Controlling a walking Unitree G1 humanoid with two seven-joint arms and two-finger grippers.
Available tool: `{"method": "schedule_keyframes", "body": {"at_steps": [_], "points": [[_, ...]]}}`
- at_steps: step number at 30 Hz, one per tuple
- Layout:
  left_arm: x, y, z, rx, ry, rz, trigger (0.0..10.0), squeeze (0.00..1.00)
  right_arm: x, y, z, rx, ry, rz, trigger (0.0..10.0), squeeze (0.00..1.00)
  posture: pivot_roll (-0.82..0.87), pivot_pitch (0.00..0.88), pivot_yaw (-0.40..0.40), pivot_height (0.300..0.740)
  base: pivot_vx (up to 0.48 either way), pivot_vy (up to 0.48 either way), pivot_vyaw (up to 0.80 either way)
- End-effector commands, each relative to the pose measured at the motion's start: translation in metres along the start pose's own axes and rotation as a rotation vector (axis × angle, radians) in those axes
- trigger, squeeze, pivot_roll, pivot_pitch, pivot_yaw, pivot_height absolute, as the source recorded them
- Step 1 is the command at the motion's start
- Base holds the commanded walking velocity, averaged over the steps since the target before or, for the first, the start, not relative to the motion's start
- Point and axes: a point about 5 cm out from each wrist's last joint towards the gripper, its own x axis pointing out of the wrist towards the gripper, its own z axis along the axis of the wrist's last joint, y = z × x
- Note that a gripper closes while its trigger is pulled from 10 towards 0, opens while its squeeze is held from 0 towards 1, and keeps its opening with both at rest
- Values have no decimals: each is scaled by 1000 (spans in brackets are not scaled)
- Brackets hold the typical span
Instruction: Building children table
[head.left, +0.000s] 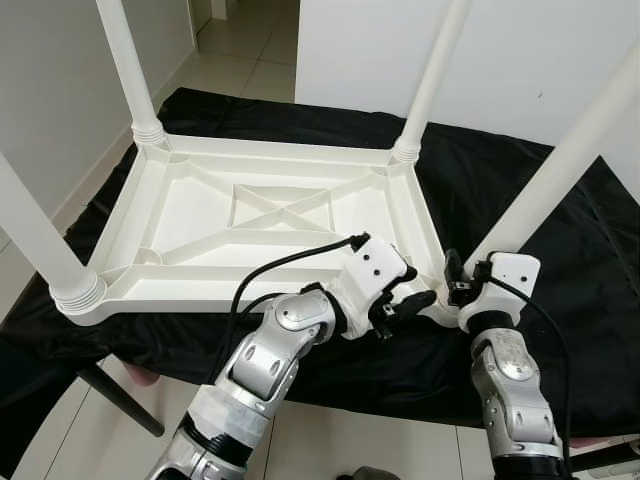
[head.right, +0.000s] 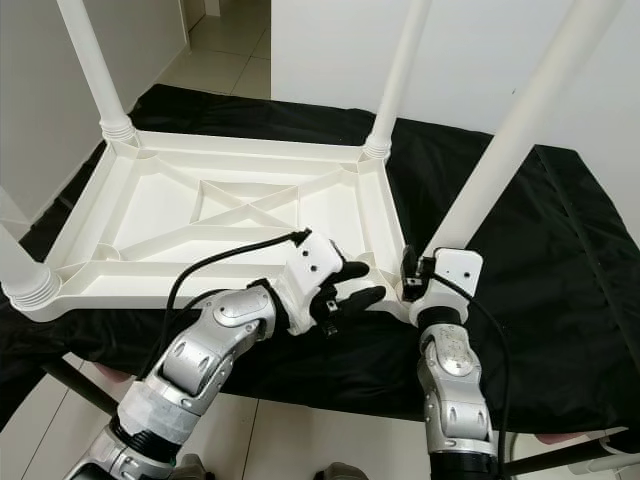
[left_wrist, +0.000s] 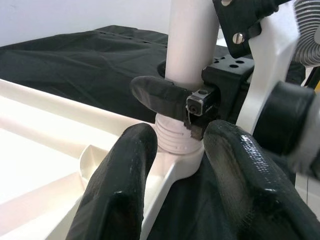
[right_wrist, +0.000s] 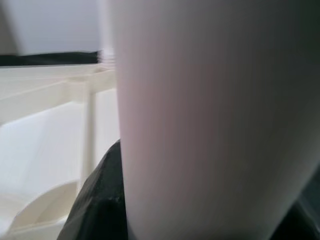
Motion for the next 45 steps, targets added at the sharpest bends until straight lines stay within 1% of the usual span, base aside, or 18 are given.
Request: {"method": "schedule_keyframes", "body": {"at_steps": [1, 2, 4, 7, 10, 11, 15, 18, 19, 22, 23, 25, 28, 32, 33, 34, 39, 45], "points": [[-1, -1, 2, 17, -5, 10, 10000, 0, -7, 1, -17, -16, 86, -40, 10000, 0, 28, 18, -73, 740, 0, 0, 0], [-1, -1, 2, 17, -5, 10, 10000, 0, -7, 1, -17, -16, 86, -40, 10000, 0, 28, 18, -73, 740, 0, 0, 0], [-1, -1, 3, 16, -6, 16, 10000, 0, -12, 14, -18, 13, 91, -13, 10000, 0, 31, 16, -72, 740, 0, 0, 0], [-2, 1, 4, 17, -6, 22, 10000, 0, -16, 19, -14, 17, 69, 2, 10000, 0, 31, 16, -70, 740, 0, 0, 0], [-2, 2, 4, 17, -6, 24, 10000, 0, -16, 19, -12, 24, 53, 13, 10000, 0, 30, 15, -69, 740, 0, 0, 0], [-1, 3, 4, 17, -6, 26, 10000, 0, -16, 17, -8, 43, 24, 22, 10000, 1000, 28, 16, -69, 740, 0, 0, 0], [0, 5, 5, 29, -7, 16, 10000, 0, -12, 7, 4, 37, -42, 44, 10000, 1000, 19, 17, -66, 740, 0, 0, 0], [1, 5, 5, 38, -6, 12, 10000, 0, -10, 2, 6, 9, -56, 32, 10000, 1000, 18, 18, -65, 740, 0, 0, 0], [1, 6, 6, 41, -5, 13, 10000, 0, -8, -6, 5, -9, -57, 34, 10000, 1000, 13, 19, -56, 740, 0, 0, 0], [1, 7, 6, 43, -5, 14, 10000, 0, -6, -12, 5, -20, -57, 36, 10000, 1000, 13, 19, -56, 740, 0, 0, 0], [2, 7, 7, 45, -8, 13, 10000, 0, -4, -18, 5, -25, -54, 77, 10000, 0, 8, 22, -52, 740, 0, 0, 0], [2, 8, 8, 53, -6, 10, 10000, 0, 0, -26, 6, -53, -43, 166, 10000, 0, 6, 22, -49, 740, 0, 0, 0], [2, 9, 9, 52, -4, 9, 10000, 0, 1, -29, 6, -69, -37, 199, 10000, 0, 5, 23, -48, 740, 0, 0, 0], [1, -1, 3, 26, 10, -58, 10000, 0, 6, -42, 5, -163, -30, 398, 10000, 0, 5, 9, -38, 740, 0, 0, 0], [1, -1, 3, 26, 10, -58, 10000, 0, 6, -42, 5, -163, -30, 398, 10000, 0, 5, 9, -38, 740, 0, 0, 0], [1, -4, 1, 20, 13, -81, 10000, 0, 6, -43, 4, -180, -23, 439, 10000, 0, 5, 9, -38, 740, 0, 0, 0], [0, -7, -2, 8, 19, -117, 10000, 0, 8, -43, 4, -165, -14, 507, 10000, 0, 15, 3, -39, 740, 0, 0, 0], [-5, -6, -24, 15, 85, -106, 10000, 0, 21, -42, 2, -237, -4, 666, 10000, 0, 33, 0, -37, 740, 0, 0, 0]]}}
